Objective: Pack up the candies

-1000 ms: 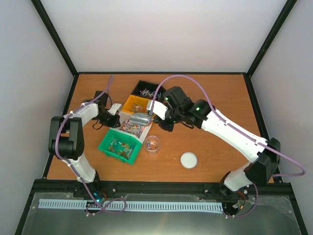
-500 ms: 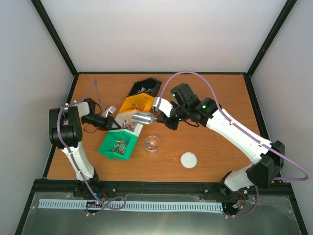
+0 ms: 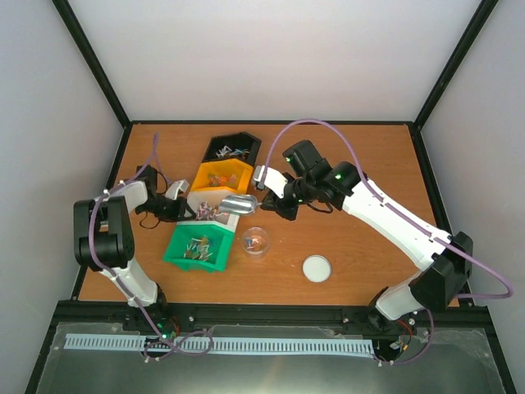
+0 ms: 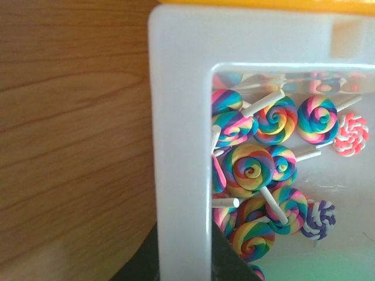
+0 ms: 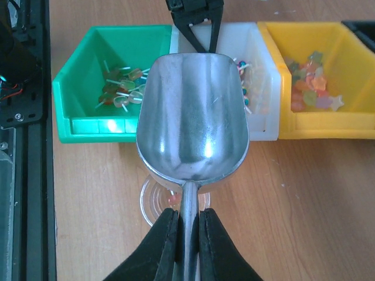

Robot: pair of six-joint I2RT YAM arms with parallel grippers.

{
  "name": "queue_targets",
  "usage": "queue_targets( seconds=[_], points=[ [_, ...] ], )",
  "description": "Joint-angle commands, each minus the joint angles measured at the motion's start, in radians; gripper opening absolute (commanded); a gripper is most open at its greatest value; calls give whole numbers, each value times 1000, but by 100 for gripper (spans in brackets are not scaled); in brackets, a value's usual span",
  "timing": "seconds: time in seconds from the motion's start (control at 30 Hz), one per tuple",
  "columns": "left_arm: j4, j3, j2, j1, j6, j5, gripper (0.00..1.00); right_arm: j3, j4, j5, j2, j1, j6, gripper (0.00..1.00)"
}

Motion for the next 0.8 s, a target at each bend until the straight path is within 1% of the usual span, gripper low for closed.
queue_targets(
  seconds=[0.0, 0.23, 0.5, 0.67, 0.77],
  points=[
    [127, -17, -127, 2, -39, -86, 1, 61, -55, -23, 58, 30, 16, 3],
    [136, -51, -221, -16, -72, -220, 1, 73, -76, 108, 144, 157, 2, 3],
    [145, -69, -288, -84, -104, -364, 1, 155, -112, 181, 281, 244, 27, 3],
    [143, -66, -303, -112, -124, -430, 1, 196, -139, 225, 360, 283, 46, 3],
    [139, -62, -300, -120, -134, -446, 1, 219, -160, 232, 392, 308, 51, 3]
  ],
)
